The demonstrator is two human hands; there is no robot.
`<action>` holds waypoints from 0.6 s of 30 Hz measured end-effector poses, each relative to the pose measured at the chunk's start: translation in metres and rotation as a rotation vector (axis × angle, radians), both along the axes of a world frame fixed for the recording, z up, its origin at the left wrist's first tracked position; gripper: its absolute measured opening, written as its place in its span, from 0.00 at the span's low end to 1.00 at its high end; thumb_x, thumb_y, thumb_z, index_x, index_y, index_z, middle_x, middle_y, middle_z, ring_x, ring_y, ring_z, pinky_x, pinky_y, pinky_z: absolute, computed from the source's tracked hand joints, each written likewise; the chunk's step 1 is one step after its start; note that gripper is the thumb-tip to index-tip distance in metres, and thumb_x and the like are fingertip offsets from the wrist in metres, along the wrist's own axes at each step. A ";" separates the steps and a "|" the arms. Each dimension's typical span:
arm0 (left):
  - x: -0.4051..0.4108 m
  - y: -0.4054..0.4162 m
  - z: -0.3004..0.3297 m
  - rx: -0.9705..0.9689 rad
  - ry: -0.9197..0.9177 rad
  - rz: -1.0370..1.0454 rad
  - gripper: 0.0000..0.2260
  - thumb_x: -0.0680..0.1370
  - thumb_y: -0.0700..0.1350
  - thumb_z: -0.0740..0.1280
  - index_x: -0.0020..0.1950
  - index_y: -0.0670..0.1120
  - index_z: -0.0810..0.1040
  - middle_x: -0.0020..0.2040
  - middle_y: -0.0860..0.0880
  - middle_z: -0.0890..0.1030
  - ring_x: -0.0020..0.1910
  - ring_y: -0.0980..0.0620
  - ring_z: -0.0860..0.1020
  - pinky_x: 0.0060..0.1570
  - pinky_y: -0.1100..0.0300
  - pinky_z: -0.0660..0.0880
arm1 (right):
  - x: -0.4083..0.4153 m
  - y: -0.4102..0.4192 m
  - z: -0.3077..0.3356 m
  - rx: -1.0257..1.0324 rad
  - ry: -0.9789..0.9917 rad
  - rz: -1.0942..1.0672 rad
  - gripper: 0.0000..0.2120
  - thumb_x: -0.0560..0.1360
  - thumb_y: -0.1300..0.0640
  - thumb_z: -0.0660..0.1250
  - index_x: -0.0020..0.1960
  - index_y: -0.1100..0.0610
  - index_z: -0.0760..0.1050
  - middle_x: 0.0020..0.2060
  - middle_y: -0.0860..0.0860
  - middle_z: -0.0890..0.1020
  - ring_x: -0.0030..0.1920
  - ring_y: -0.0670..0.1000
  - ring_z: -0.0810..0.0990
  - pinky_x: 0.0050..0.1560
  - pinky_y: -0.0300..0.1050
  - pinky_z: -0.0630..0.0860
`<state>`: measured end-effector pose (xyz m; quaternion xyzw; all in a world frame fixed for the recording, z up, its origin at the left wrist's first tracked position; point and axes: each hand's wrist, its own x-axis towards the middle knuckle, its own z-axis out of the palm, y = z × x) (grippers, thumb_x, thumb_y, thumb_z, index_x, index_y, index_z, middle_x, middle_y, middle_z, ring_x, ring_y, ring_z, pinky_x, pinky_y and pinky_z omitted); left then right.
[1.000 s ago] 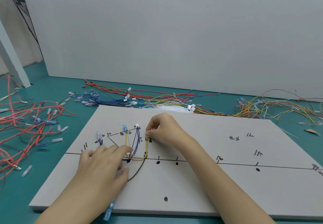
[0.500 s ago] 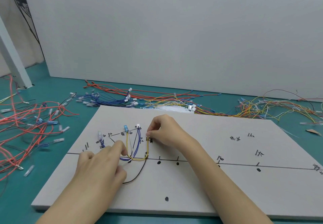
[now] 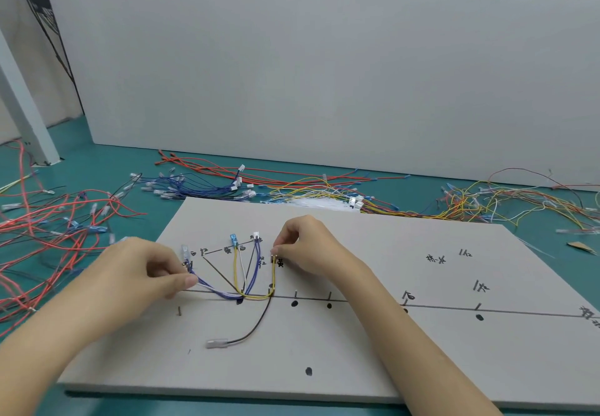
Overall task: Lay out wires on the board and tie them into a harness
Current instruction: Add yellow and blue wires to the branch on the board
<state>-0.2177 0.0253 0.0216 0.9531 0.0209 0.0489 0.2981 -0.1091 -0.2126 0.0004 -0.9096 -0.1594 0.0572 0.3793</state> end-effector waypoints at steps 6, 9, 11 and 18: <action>0.019 0.022 -0.002 -0.237 0.122 -0.035 0.09 0.70 0.42 0.77 0.38 0.58 0.85 0.37 0.54 0.86 0.35 0.57 0.82 0.41 0.61 0.78 | 0.000 -0.001 -0.003 0.025 -0.016 0.001 0.08 0.73 0.58 0.72 0.36 0.51 0.77 0.35 0.45 0.80 0.37 0.43 0.77 0.36 0.36 0.71; 0.028 0.024 -0.004 -0.356 0.153 -0.043 0.12 0.72 0.36 0.74 0.41 0.55 0.86 0.41 0.50 0.86 0.36 0.54 0.83 0.36 0.65 0.79 | 0.000 -0.002 -0.003 0.031 -0.010 0.003 0.07 0.73 0.58 0.71 0.38 0.52 0.78 0.35 0.44 0.80 0.37 0.43 0.77 0.37 0.37 0.72; 0.033 0.020 -0.005 -0.386 0.142 -0.023 0.10 0.72 0.35 0.74 0.40 0.52 0.86 0.40 0.48 0.86 0.39 0.49 0.82 0.39 0.59 0.79 | -0.001 -0.002 -0.004 0.034 -0.012 0.004 0.07 0.73 0.58 0.71 0.37 0.52 0.77 0.34 0.43 0.80 0.37 0.43 0.77 0.37 0.37 0.72; 0.043 0.018 -0.003 -0.323 0.093 0.042 0.11 0.67 0.37 0.78 0.35 0.54 0.85 0.36 0.51 0.86 0.39 0.49 0.83 0.51 0.54 0.77 | -0.003 -0.003 -0.003 0.046 -0.013 0.003 0.08 0.74 0.58 0.72 0.37 0.51 0.77 0.34 0.43 0.79 0.37 0.43 0.77 0.36 0.36 0.71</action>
